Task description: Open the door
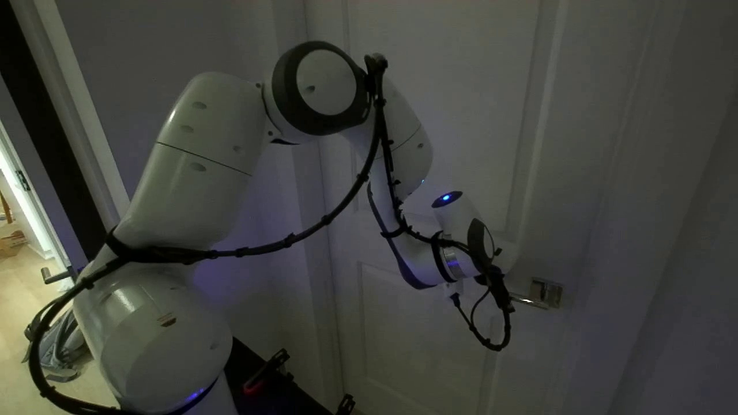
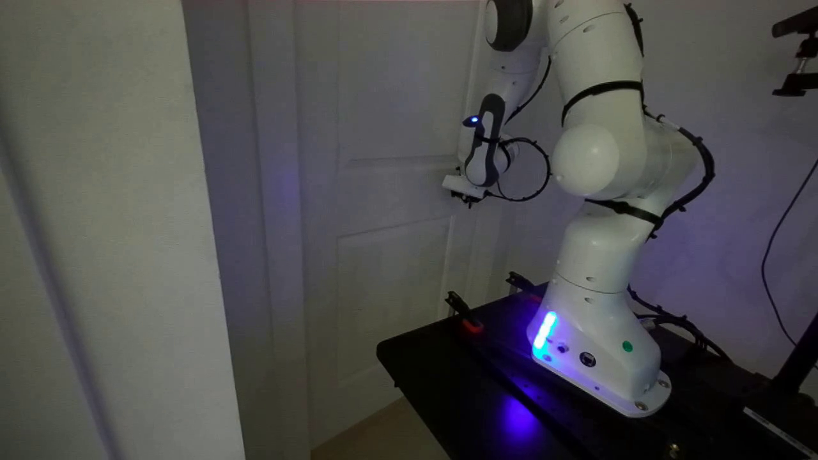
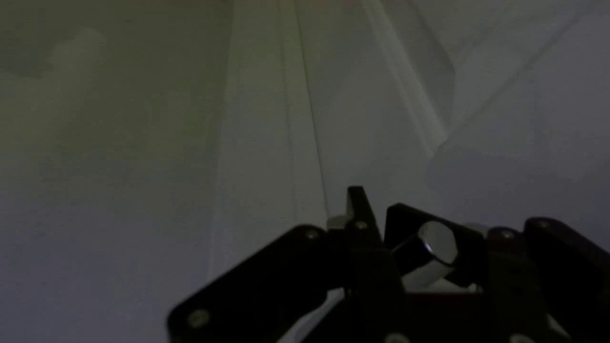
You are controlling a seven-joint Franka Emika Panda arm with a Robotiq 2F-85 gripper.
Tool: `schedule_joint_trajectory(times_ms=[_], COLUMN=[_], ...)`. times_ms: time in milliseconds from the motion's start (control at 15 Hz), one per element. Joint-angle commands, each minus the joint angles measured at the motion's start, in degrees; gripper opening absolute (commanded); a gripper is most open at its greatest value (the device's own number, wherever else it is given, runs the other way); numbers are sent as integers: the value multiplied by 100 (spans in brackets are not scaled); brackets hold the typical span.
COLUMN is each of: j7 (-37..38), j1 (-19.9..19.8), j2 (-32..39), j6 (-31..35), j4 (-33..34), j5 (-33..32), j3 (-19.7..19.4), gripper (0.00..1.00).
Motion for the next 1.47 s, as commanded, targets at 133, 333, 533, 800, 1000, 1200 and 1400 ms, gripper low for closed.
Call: schedule_joint_trajectory(times_ms=[133,333,533,800,1000,1200,1400], j7=[102,166,457,1122,1548,1923,735], j1=[173,405,1112,2412,3121,3528,3773], j2=[385,712,1244,2303,3147,3979,4665], j6=[-117,-166,-35,453,791,1130,1413], j4=[44,96,252,275,122,55,-142], j5=[-45,-80,-144,-36,122,389,2315], j3=[-323,-560,-1338,-2764,-3471,-3901,-3876], gripper=[1,1,1,1,1,1,1])
